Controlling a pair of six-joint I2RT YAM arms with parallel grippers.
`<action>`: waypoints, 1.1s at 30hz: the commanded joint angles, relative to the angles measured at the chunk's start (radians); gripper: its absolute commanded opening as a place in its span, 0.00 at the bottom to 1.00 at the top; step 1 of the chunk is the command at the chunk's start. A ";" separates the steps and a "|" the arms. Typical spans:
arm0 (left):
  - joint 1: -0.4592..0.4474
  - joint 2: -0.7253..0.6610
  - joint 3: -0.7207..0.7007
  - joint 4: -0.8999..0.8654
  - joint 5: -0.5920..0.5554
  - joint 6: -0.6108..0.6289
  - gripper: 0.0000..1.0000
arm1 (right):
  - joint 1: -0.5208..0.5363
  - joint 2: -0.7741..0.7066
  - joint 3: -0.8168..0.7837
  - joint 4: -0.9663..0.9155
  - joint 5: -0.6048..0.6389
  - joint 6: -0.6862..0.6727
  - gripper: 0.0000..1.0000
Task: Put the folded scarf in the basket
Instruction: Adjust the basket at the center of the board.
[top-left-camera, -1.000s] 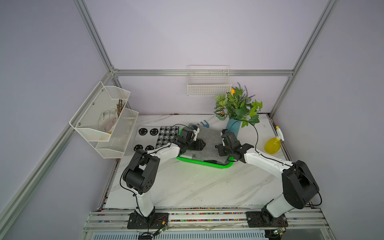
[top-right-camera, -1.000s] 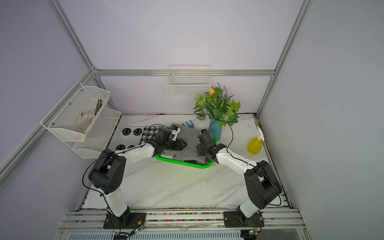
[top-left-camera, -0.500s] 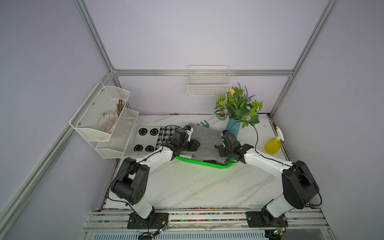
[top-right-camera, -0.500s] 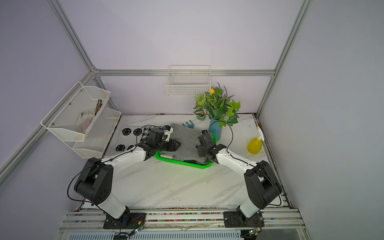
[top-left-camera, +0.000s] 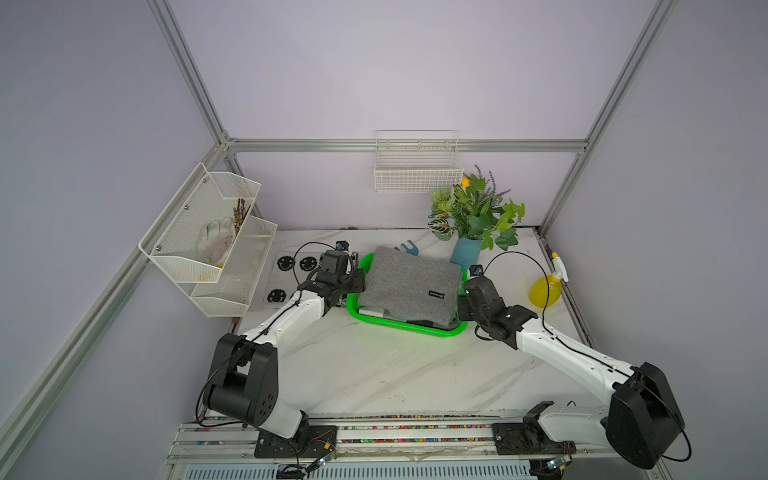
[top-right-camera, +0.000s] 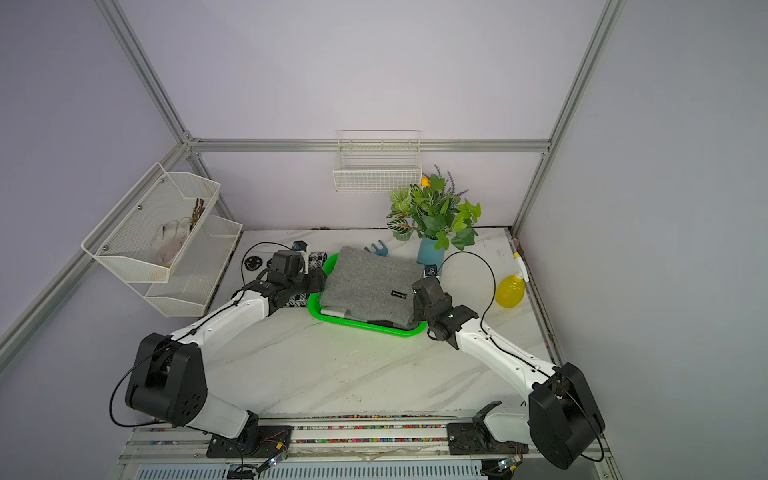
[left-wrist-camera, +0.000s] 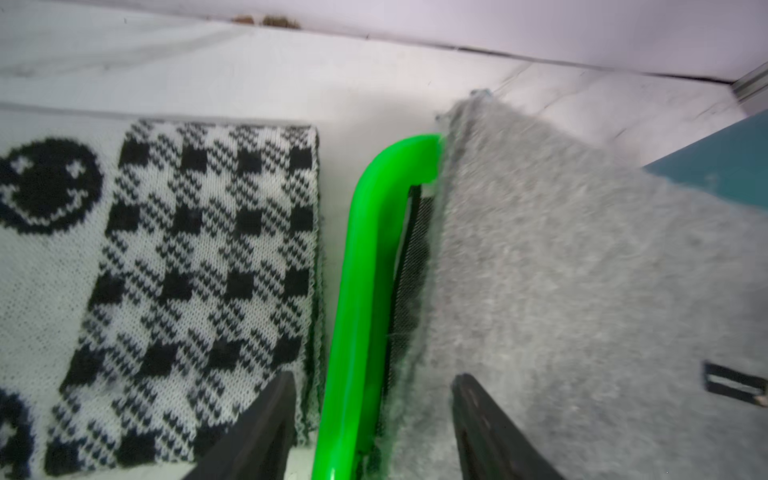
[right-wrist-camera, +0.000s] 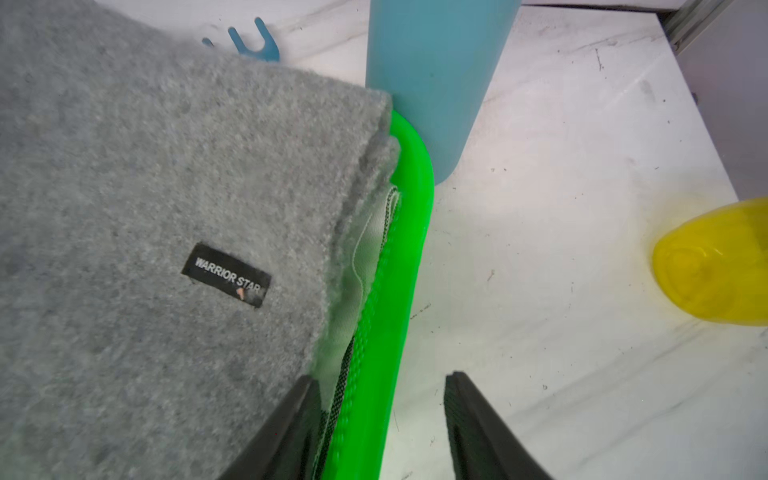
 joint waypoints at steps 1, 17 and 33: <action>0.024 0.008 0.002 0.029 0.046 0.021 0.64 | -0.008 0.025 -0.008 0.007 -0.003 0.016 0.54; 0.025 0.063 -0.076 0.084 0.181 -0.010 0.50 | -0.034 0.094 0.003 -0.005 0.036 0.015 0.51; -0.106 0.075 -0.138 0.123 0.269 -0.070 0.31 | -0.087 0.018 -0.033 -0.007 0.069 0.021 0.48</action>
